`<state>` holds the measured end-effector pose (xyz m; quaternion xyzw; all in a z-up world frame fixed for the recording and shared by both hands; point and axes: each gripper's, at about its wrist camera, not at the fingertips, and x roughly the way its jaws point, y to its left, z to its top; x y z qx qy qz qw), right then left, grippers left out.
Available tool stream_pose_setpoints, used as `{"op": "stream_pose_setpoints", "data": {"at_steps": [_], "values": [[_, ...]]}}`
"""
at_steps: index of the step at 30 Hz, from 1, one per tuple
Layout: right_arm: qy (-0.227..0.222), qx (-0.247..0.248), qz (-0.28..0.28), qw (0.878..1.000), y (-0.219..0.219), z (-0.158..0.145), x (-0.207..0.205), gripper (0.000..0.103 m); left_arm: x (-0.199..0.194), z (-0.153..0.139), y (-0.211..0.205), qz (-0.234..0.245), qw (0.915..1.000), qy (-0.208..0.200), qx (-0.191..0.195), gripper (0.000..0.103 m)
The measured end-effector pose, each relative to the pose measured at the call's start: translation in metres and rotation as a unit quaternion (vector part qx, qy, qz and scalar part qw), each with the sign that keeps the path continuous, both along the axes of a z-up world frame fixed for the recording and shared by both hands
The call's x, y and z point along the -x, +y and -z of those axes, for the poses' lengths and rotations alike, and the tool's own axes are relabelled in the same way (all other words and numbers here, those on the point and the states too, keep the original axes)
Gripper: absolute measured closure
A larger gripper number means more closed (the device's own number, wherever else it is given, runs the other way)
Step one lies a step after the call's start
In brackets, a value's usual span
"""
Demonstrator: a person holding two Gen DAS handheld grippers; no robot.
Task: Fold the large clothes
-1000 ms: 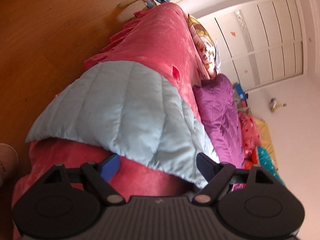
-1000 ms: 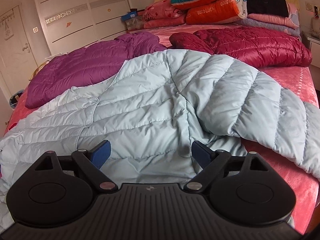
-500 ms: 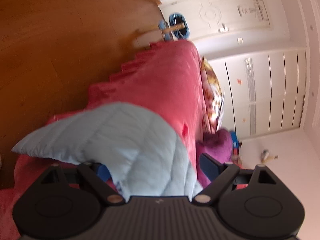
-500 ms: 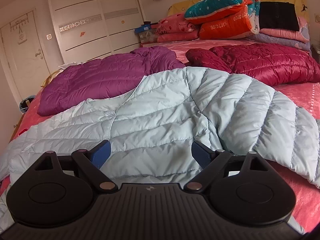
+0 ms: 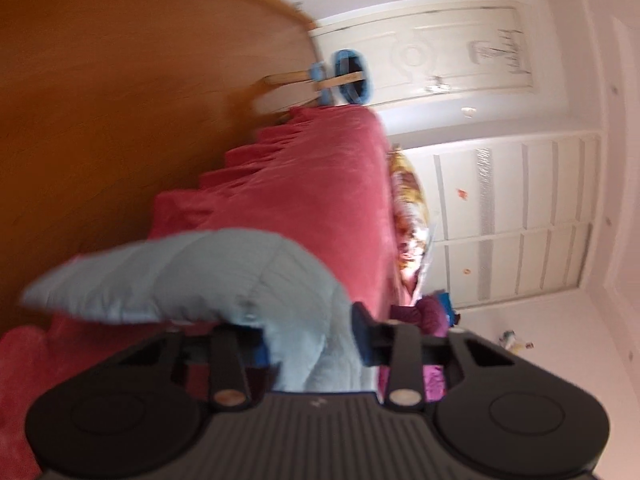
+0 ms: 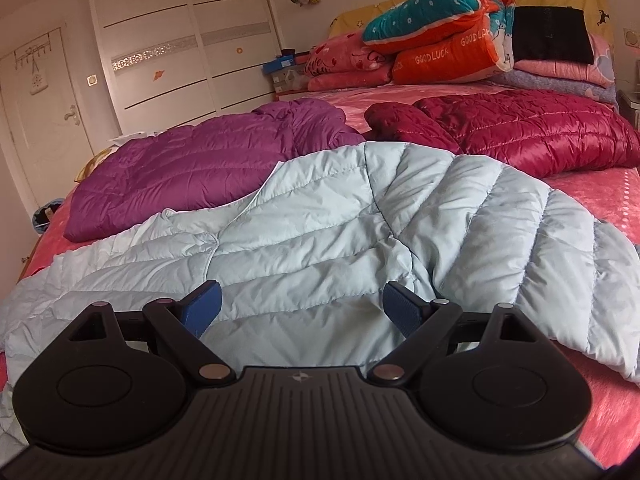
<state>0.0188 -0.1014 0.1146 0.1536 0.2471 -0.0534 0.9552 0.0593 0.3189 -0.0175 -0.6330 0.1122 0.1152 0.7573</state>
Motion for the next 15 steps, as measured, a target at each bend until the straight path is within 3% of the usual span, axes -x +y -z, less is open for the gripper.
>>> {"op": "stream_pose_setpoints", "data": {"at_steps": [2,5,7,9,12,15], "values": [[-0.002,-0.003,0.005,1.0,-0.002,-0.001,0.001,0.0,-0.007,-0.015,-0.001,0.01,0.9994,-0.011,-0.031,0.085],[-0.007,-0.01,0.013,1.0,-0.006,-0.003,0.004,0.0,-0.022,-0.045,-0.009,0.029,0.9956,-0.022,-0.086,0.088],[-0.01,-0.015,0.02,1.0,-0.01,-0.004,0.005,0.0,-0.032,-0.068,-0.02,0.049,0.9894,-0.032,-0.133,0.089],[-0.01,-0.025,0.028,0.999,-0.016,-0.004,0.006,0.0,-0.041,-0.094,-0.039,0.074,0.9776,-0.044,-0.192,0.089],[-0.01,-0.049,0.046,0.998,-0.025,-0.004,0.008,0.0,-0.055,-0.13,-0.076,0.127,0.9488,-0.064,-0.282,0.089],[-0.01,-0.077,0.069,0.995,-0.038,-0.004,0.012,0.0,-0.068,-0.158,-0.134,0.206,0.8935,-0.08,-0.391,0.088]]}}
